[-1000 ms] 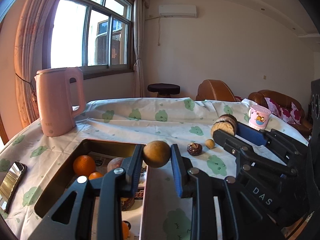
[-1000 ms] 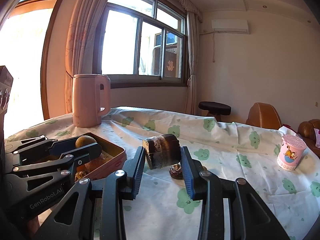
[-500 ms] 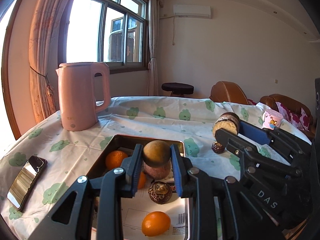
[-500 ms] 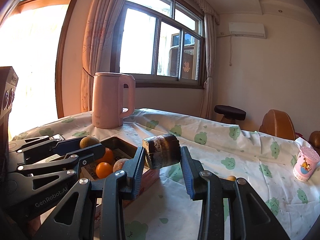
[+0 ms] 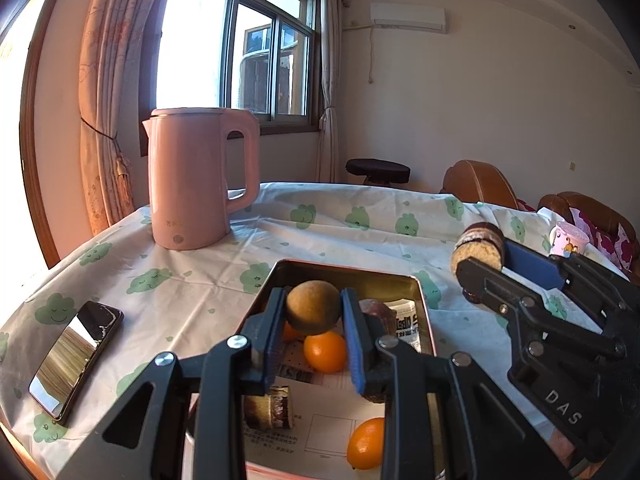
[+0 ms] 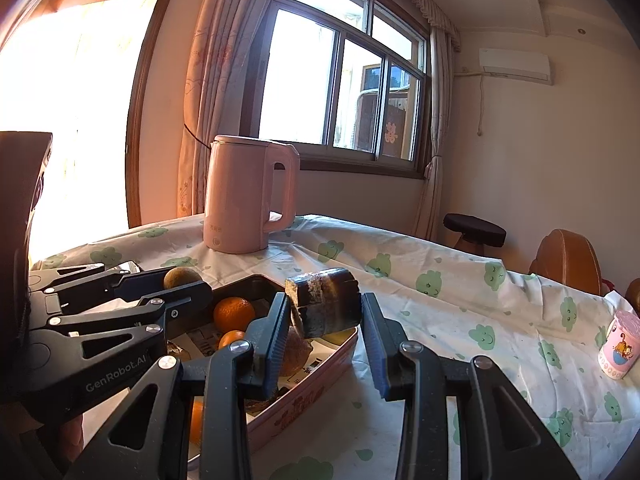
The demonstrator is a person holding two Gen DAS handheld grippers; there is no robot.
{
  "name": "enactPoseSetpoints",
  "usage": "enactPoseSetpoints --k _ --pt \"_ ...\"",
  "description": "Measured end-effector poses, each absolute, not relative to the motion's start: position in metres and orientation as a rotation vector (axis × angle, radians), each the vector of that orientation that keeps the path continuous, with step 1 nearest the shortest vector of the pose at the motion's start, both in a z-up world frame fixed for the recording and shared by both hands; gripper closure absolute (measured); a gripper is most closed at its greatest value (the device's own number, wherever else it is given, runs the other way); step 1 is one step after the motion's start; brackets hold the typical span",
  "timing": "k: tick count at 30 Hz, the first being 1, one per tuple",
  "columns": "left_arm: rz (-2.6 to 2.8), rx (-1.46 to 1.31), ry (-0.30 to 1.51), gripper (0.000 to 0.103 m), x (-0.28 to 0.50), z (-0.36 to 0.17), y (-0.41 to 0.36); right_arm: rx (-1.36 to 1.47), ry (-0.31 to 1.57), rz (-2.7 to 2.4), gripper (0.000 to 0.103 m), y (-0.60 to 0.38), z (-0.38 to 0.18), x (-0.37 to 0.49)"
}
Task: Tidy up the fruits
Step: 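Lower the tan fruit and brown piece into the tin and open both grippers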
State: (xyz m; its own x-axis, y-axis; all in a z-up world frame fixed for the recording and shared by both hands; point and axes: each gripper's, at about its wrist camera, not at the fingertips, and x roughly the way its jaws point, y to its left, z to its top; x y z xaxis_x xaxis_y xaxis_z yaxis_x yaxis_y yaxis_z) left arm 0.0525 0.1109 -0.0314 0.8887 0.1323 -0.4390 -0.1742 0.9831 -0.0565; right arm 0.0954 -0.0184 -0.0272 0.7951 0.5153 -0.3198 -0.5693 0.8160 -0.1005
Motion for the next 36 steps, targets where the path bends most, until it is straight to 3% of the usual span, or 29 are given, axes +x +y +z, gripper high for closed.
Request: enactPoseSetpoints --k 36 --pt "0.219 -0.109 0.546 0.074 0.068 -0.051 0.150 -0.281 0.410 0.668 0.065 0.028 -0.053 0.103"
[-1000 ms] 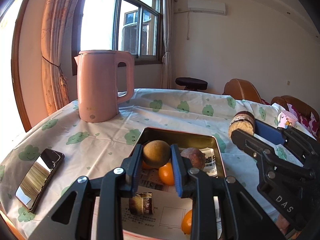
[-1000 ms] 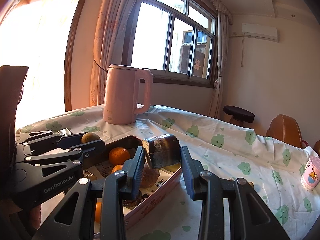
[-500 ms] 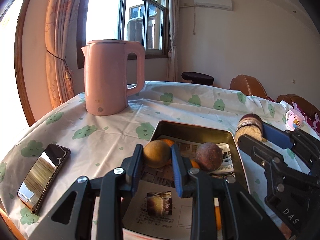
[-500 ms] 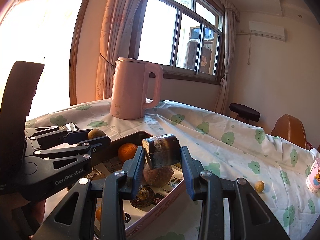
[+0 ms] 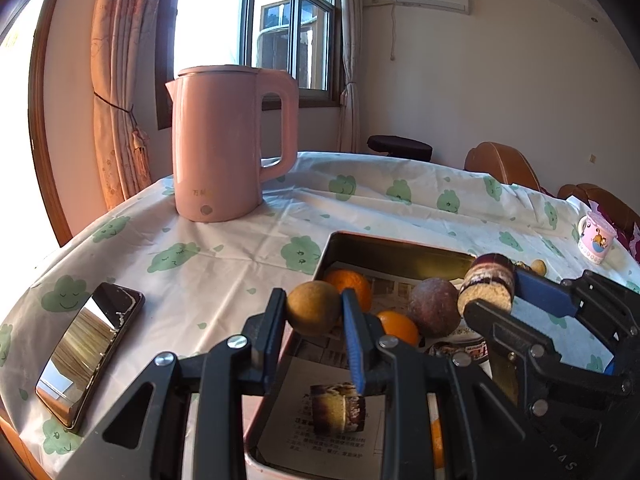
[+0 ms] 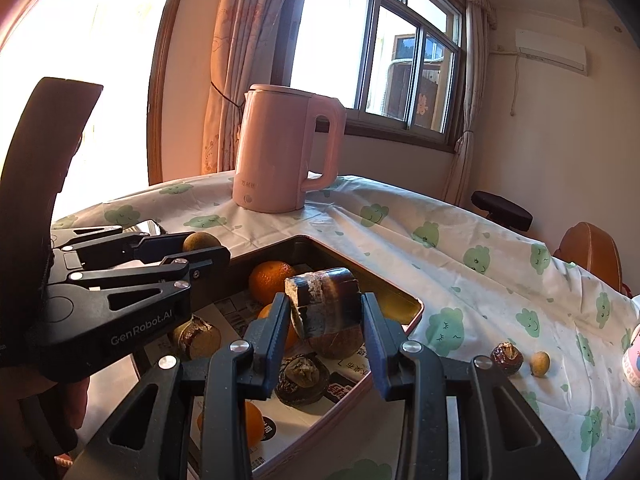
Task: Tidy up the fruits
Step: 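Lower the tan fruit and brown piece into the tin and open both grippers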
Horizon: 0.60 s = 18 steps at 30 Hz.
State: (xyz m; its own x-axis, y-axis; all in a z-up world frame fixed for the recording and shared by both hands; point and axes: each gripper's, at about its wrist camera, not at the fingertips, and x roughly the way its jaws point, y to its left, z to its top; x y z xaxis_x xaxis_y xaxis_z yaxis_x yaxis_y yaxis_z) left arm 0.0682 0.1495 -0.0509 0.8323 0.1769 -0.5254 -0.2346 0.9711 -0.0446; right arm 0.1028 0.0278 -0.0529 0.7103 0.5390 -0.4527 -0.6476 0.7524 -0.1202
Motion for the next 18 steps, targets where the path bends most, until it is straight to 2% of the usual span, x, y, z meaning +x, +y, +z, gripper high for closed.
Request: enactPoseSetpoints --k 18 --pt "0.228 -0.117 0.599 0.074 0.076 -0.056 0.152 -0.329 0.540 0.715 0.065 0.043 -0.066 0.118"
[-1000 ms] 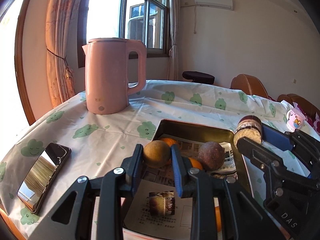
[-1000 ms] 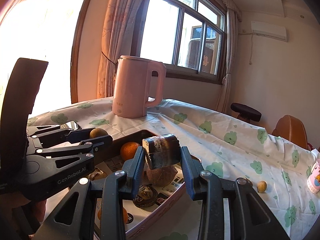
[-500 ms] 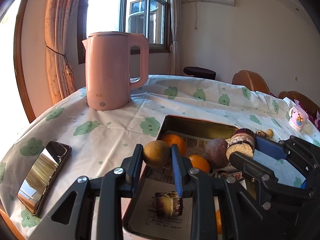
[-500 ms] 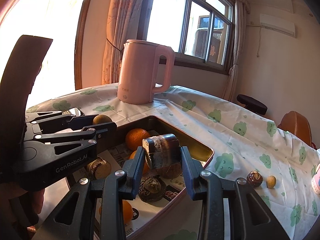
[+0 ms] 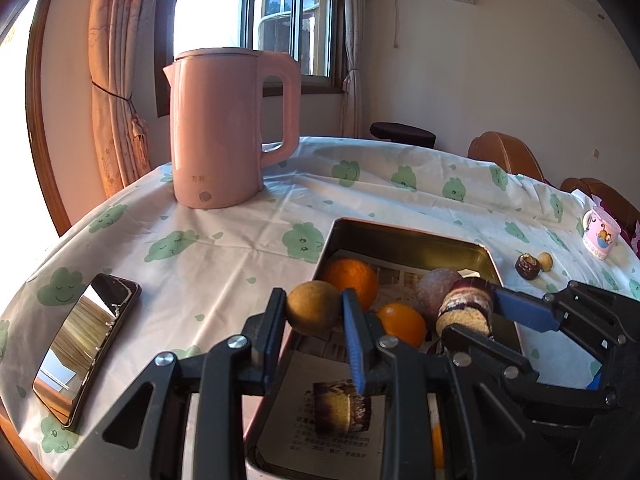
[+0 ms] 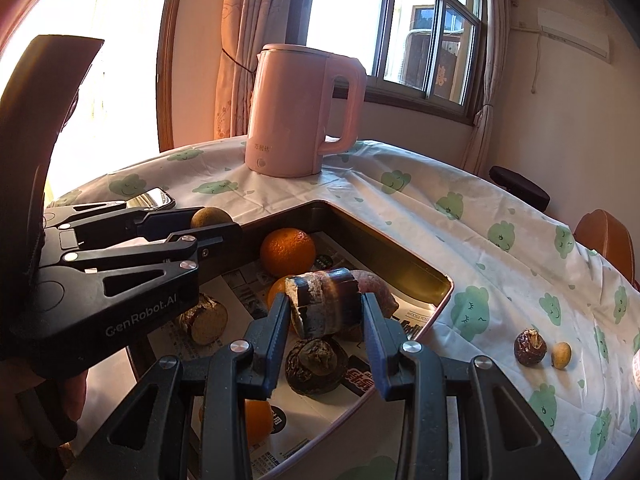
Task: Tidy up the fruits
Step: 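Lower the tan fruit and brown piece into the tin and open both grippers, then grasp a small tan round fruit with the right gripper while the left grasps a brown chestnut-like piece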
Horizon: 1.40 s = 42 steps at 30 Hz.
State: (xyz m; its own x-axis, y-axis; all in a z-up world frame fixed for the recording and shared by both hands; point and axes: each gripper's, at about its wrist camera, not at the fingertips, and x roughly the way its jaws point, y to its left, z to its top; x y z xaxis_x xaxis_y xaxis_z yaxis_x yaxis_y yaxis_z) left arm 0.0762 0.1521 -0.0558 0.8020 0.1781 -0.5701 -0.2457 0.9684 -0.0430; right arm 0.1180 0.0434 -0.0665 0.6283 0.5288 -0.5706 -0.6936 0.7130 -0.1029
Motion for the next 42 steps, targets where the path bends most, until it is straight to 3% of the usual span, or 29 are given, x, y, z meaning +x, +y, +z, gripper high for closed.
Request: enactPoseSetpoints --k 6,10,12,14,16,25,29,33,36,42 --pt "0.235 -0.112 0.603 0.073 0.077 -0.056 0.152 -0.332 0.558 0.726 0.064 0.045 -0.068 0.120" --pt "0.243 -0.103 0.599 0.071 0.077 -0.056 0.151 -0.339 0.545 0.739 0.047 0.046 -0.067 0.117" --pt "0.252 -0.099 0.593 0.063 0.076 -0.056 0.150 -0.341 0.533 0.740 0.046 0.046 -0.066 0.115" --pt "0.278 -0.095 0.573 0.035 0.072 -0.054 0.150 -0.336 0.526 0.739 0.045 0.044 -0.065 0.114" --pt "0.289 -0.103 0.546 0.024 0.067 -0.051 0.150 -0.325 0.523 0.733 0.042 0.042 -0.064 0.114" --pt "0.215 -0.096 0.474 0.024 0.061 -0.025 0.119 -0.345 0.442 0.641 0.041 -0.009 -0.048 0.112" --pt "0.167 -0.049 0.459 0.018 0.069 -0.017 0.083 -0.330 0.457 0.519 0.041 -0.057 -0.043 0.138" --pt "0.105 0.001 0.471 0.017 0.088 -0.013 0.043 -0.241 0.528 0.375 0.041 -0.109 -0.047 0.177" --pt "0.062 0.034 0.486 0.010 0.107 -0.014 0.015 -0.192 0.582 0.284 0.041 -0.136 -0.057 0.206" --pt "0.047 0.028 0.566 0.010 0.154 -0.027 -0.009 -0.160 0.708 0.269 0.041 -0.145 -0.076 0.246"
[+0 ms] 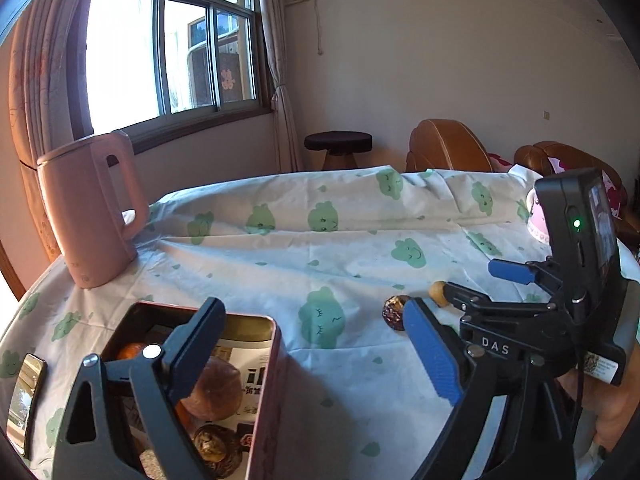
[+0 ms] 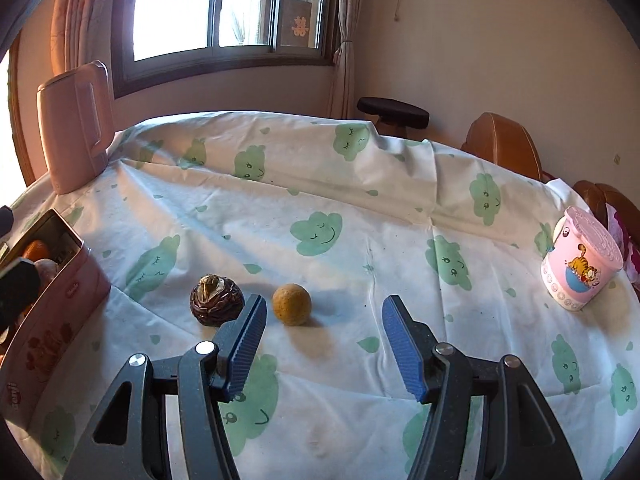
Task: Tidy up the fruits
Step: 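Grasp a small tan round fruit with the right gripper while the left grasps a brown chestnut-like piece, then carry the tan fruit and brown piece in both grippers over the gold tin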
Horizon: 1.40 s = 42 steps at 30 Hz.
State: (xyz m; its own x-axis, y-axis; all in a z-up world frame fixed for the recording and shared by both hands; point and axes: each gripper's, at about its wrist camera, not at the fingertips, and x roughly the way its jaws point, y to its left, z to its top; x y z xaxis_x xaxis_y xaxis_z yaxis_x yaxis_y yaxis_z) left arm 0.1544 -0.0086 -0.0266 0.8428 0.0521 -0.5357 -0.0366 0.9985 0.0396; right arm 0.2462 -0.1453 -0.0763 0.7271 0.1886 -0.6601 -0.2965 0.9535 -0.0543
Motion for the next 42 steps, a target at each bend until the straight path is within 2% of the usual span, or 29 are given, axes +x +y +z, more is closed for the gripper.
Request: enactPoseSetpoints --k 3,5,9,11,13,14,15,21,27,29,31,32,35,36,37,42 --pt "0.050 0.018 0.570 0.010 0.159 -0.027 -0.012 -0.131 0.742 0.287 0.043 -0.145 -0.080 0.258" --pt "0.054 0.039 0.564 0.007 0.159 -0.027 -0.016 -0.135 0.764 0.286 0.048 -0.142 -0.084 0.264" --pt "0.058 0.045 0.579 0.006 0.168 -0.034 -0.017 -0.083 0.824 0.330 0.055 -0.141 -0.091 0.277" --pt "0.068 0.072 0.579 0.006 0.173 -0.036 -0.018 -0.080 0.843 0.343 0.067 -0.140 -0.093 0.279" --pt "0.077 0.086 0.582 0.006 0.180 -0.037 -0.018 -0.072 0.862 0.363 0.067 -0.140 -0.096 0.280" --pt "0.081 0.084 0.591 0.006 0.183 -0.038 -0.017 -0.065 0.872 0.371 0.074 -0.141 -0.097 0.280" --pt "0.075 0.079 0.599 0.006 0.186 -0.039 -0.018 -0.054 0.873 0.379 0.076 -0.142 -0.097 0.280" --pt "0.011 0.063 0.642 0.007 0.198 -0.048 -0.031 -0.005 0.849 0.378 0.076 -0.158 -0.093 0.273" --pt "-0.054 0.078 0.712 0.022 0.215 -0.061 -0.051 0.035 0.796 0.305 0.076 -0.182 -0.085 0.263" --pt "-0.086 0.066 0.750 0.031 0.223 -0.067 -0.056 0.051 0.784 0.290 0.076 -0.188 -0.083 0.261" --pt "-0.108 0.061 0.789 0.032 0.230 -0.073 -0.059 0.053 0.775 0.283 0.076 -0.190 -0.082 0.260" --pt "-0.117 0.064 0.808 0.038 0.233 -0.076 -0.061 0.053 0.772 0.279 0.076 -0.191 -0.081 0.260" --pt "-0.142 0.063 0.840 0.046 0.240 -0.081 -0.067 0.052 0.765 0.273 0.076 -0.192 -0.080 0.259" --pt "-0.146 0.062 0.857 0.051 0.244 -0.083 -0.068 0.051 0.764 0.273 0.076 -0.192 -0.080 0.259" --pt "-0.155 0.060 0.877 0.063 0.247 -0.086 -0.069 0.050 0.764 0.275 0.076 -0.192 -0.080 0.259" --pt "-0.168 0.042 0.878 0.064 0.245 -0.086 -0.067 0.048 0.766 0.286 0.076 -0.190 -0.081 0.259"
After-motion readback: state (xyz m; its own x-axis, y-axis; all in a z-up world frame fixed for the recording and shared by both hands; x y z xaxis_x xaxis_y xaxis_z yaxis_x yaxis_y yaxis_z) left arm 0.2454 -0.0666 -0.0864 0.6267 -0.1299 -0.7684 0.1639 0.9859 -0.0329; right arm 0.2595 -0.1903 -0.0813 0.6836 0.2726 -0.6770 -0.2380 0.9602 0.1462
